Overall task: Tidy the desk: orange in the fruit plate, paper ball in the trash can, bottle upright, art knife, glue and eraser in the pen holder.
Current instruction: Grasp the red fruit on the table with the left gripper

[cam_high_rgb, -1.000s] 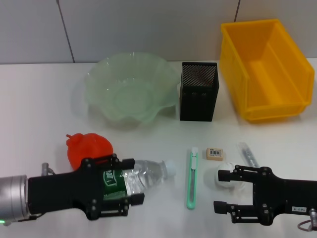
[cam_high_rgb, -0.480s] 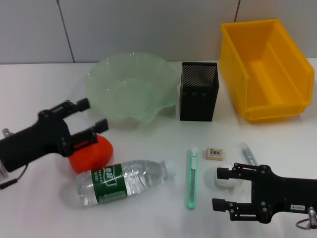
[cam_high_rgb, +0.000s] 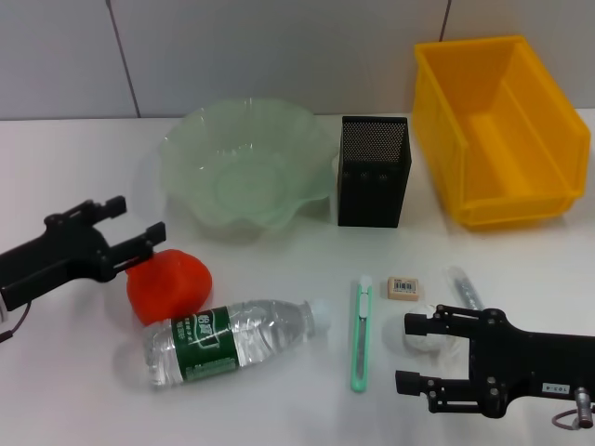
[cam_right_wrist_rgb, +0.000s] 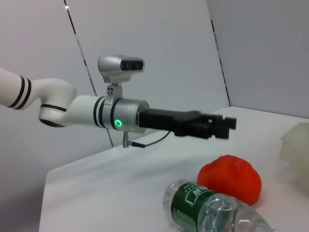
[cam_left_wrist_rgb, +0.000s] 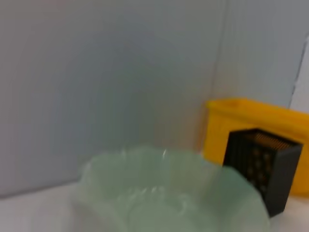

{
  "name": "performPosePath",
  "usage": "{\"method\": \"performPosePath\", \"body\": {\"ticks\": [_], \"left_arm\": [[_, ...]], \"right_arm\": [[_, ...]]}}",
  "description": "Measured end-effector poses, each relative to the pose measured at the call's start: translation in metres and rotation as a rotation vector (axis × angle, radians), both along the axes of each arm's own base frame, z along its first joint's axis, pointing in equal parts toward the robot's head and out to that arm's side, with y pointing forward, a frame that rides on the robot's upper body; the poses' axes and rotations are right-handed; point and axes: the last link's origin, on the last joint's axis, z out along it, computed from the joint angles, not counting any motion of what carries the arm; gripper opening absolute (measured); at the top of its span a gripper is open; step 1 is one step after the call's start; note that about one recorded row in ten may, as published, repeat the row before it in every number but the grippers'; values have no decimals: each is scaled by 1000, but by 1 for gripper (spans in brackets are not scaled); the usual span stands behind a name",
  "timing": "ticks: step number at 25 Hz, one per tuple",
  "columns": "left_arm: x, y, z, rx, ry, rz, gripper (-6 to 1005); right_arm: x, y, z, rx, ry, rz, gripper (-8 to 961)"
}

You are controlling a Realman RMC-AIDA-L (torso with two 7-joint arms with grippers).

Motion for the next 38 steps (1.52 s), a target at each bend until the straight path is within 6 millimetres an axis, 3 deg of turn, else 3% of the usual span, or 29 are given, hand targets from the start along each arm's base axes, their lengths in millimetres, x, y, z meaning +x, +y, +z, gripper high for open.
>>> {"method": "performPosePath", "body": {"ticks": [7, 32, 38], "left_arm": [[-11, 2, -3, -91, 25, 121, 780], [-8, 9, -17, -178, 97, 155, 774], [-9, 10, -16, -178, 92, 162, 518]], "right_arm": [[0, 1, 1, 8, 5, -4, 760], [1, 0, 1, 10, 3, -3, 757], [0, 1, 1, 11, 2, 1, 757]]}}
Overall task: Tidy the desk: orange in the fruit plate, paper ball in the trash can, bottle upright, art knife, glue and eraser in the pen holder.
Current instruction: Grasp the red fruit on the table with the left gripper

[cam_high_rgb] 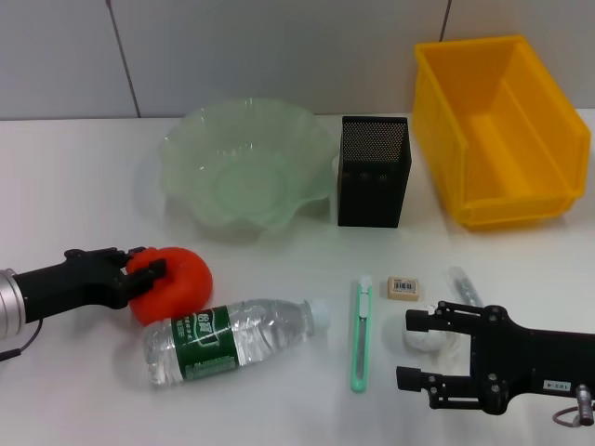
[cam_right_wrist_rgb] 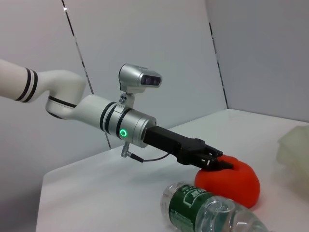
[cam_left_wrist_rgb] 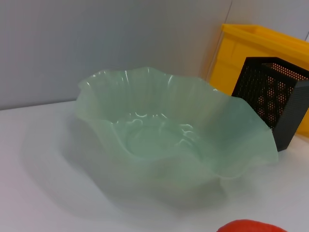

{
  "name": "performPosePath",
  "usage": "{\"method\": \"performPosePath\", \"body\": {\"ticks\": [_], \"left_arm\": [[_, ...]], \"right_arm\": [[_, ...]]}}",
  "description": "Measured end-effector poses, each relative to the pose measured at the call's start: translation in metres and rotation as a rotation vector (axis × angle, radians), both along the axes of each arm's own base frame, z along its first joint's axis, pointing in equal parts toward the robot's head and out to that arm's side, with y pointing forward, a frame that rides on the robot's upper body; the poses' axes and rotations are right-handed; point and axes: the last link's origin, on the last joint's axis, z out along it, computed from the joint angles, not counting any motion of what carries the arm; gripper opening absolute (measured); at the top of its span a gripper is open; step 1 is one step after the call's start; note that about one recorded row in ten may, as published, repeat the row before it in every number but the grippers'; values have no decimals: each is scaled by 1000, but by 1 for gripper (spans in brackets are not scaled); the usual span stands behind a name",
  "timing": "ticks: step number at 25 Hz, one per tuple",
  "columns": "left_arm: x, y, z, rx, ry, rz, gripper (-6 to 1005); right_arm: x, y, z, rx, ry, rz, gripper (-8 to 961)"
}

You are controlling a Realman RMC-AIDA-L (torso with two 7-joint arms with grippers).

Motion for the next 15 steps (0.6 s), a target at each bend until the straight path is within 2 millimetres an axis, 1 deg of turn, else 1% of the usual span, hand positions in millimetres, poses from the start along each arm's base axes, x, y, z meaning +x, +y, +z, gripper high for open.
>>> {"method": "performPosePath", "body": {"ticks": [6, 11, 15], "left_arm": [[1, 2, 0, -2, -10, 11, 332], [3, 2, 0, -6, -13, 10, 258], [3, 2, 0, -7, -17, 10, 238]], "right_arm": [[0, 0, 0, -1, -3, 3, 756], [1, 0, 0, -1, -4, 0, 756], [1, 0, 0, 0, -4, 0, 755]]}}
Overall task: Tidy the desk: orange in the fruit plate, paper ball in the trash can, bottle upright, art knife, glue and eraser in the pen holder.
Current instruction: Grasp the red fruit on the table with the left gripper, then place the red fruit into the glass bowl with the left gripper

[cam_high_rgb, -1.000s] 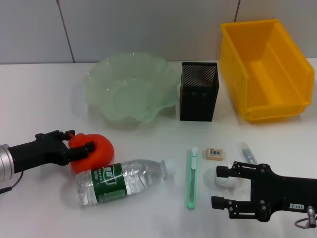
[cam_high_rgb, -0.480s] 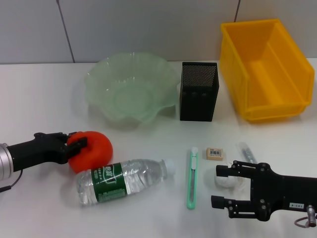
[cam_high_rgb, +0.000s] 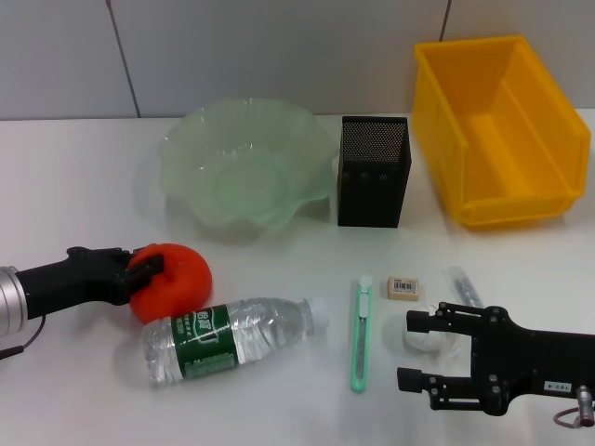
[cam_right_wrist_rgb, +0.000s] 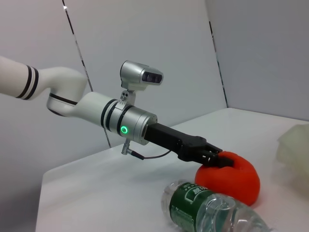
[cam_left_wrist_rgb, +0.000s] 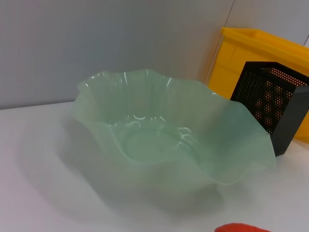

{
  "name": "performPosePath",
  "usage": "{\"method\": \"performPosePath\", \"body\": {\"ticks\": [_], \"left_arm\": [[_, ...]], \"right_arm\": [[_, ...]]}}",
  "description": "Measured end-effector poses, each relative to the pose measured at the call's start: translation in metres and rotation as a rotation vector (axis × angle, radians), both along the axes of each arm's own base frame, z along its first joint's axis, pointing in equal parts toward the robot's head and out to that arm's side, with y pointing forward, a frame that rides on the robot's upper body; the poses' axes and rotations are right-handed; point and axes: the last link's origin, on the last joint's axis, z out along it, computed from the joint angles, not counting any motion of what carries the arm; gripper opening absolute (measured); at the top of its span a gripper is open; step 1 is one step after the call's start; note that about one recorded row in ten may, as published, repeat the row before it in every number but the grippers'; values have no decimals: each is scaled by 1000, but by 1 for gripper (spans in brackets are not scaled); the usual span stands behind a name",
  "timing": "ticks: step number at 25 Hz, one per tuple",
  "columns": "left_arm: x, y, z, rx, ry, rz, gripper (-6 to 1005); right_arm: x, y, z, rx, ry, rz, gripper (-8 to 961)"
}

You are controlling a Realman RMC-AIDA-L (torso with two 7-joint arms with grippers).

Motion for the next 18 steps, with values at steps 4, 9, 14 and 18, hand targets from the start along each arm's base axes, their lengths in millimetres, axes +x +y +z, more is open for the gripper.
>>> {"method": "performPosePath", "body": {"ticks": [4, 9, 14, 18], "left_arm": [[1, 0, 1, 0, -10, -2, 217], [2, 0, 2, 1, -18, -2, 178], [2, -1, 2, -3, -25, -3, 159], [4, -1, 3, -6, -34, -9, 160]], "right_arm": [[1, 0, 0, 11, -7, 4, 755], [3, 1, 3, 71, -31, 40, 754], [3, 4, 4, 98, -63, 63, 754], [4, 5, 4, 99, -77, 67, 754]]}}
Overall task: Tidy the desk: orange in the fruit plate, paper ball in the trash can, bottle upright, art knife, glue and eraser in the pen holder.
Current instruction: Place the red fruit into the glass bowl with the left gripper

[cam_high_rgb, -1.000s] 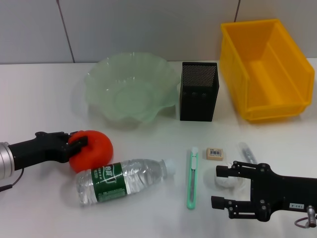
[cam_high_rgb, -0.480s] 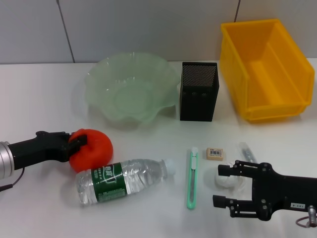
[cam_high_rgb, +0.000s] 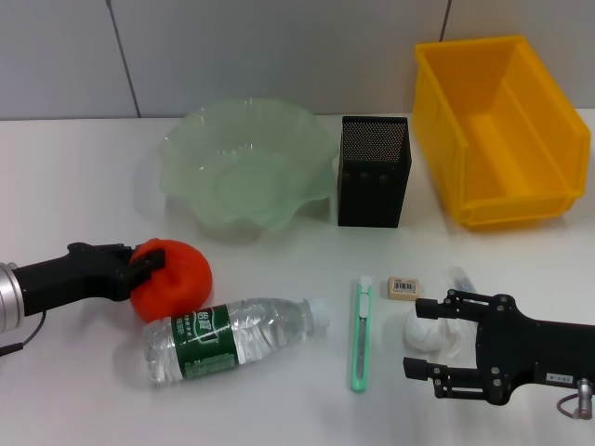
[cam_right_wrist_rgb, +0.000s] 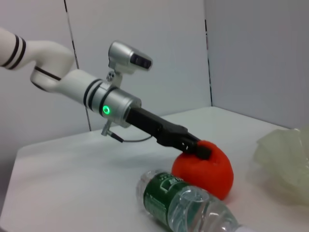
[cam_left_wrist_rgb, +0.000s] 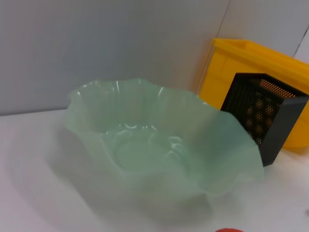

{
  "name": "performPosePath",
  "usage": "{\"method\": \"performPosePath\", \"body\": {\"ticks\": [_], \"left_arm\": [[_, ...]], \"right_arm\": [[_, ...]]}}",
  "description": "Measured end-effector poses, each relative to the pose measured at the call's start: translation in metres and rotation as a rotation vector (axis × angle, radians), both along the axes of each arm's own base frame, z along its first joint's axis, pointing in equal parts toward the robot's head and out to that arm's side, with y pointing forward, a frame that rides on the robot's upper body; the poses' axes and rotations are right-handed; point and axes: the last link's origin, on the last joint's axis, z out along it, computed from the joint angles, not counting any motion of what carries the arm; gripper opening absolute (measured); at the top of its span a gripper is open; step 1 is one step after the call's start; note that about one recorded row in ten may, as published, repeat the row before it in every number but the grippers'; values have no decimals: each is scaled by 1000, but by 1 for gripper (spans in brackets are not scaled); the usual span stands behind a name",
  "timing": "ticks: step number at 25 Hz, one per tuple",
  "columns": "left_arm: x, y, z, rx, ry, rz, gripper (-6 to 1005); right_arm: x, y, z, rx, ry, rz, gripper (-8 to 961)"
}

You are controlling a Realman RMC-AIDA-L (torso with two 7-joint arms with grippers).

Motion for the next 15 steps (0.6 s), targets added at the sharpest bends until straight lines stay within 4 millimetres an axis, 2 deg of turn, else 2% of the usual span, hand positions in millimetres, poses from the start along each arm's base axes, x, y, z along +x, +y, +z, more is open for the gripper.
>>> {"method": "performPosePath", "body": {"ticks": [8, 15], "left_arm": [[4, 1, 5, 5, -8, -16, 159], [15, 1, 17, 38, -98, -53, 160]], "right_arm": [[1, 1, 0, 7, -11, 5, 754], [2, 0, 0, 11, -9, 1, 754]]}}
